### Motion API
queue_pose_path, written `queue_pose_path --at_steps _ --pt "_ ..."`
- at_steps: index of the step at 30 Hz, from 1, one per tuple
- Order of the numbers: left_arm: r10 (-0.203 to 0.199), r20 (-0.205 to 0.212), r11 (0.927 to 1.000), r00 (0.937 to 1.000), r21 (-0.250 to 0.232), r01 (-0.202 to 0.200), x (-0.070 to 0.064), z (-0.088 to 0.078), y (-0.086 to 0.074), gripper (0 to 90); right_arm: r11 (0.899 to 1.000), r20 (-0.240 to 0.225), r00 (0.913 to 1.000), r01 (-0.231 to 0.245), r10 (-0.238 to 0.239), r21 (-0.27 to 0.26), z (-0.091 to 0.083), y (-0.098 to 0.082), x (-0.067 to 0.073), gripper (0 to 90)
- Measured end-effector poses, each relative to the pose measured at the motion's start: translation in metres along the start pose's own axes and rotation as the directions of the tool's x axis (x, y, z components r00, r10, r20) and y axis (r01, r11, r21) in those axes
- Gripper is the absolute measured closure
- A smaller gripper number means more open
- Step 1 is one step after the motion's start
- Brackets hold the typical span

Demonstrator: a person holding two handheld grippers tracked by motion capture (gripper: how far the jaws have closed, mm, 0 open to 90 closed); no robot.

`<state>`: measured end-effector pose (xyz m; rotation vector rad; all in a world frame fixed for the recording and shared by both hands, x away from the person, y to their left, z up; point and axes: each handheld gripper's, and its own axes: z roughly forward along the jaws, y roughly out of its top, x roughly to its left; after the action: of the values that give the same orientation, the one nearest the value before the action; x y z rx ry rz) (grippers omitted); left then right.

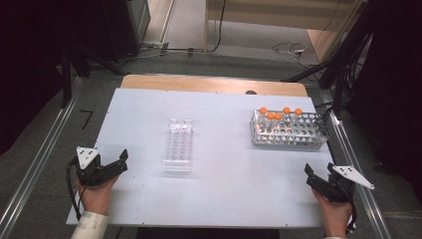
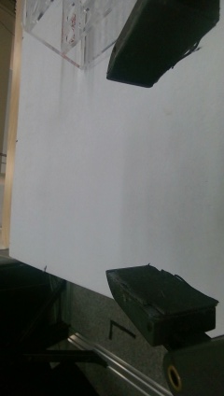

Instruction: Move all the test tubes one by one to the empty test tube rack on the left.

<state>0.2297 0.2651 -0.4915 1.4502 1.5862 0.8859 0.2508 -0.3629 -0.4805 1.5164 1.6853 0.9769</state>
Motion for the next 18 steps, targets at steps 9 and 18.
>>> queue_pose_path --at_steps 9,18 --pt "0.033 0.026 0.9994 0.9991 -0.006 -0.033 -0.007 0.000 -0.001 5.9 1.000 -0.002 0.9999 -0.012 0.012 -0.008 0.001 0.003 0.001 21.0" --pt "0.037 0.039 0.9993 0.9985 -0.003 -0.037 -0.010 0.001 -0.001 6.0 1.000 -0.013 0.9999 0.000 0.000 -0.025 0.006 0.014 0.004 22.6"
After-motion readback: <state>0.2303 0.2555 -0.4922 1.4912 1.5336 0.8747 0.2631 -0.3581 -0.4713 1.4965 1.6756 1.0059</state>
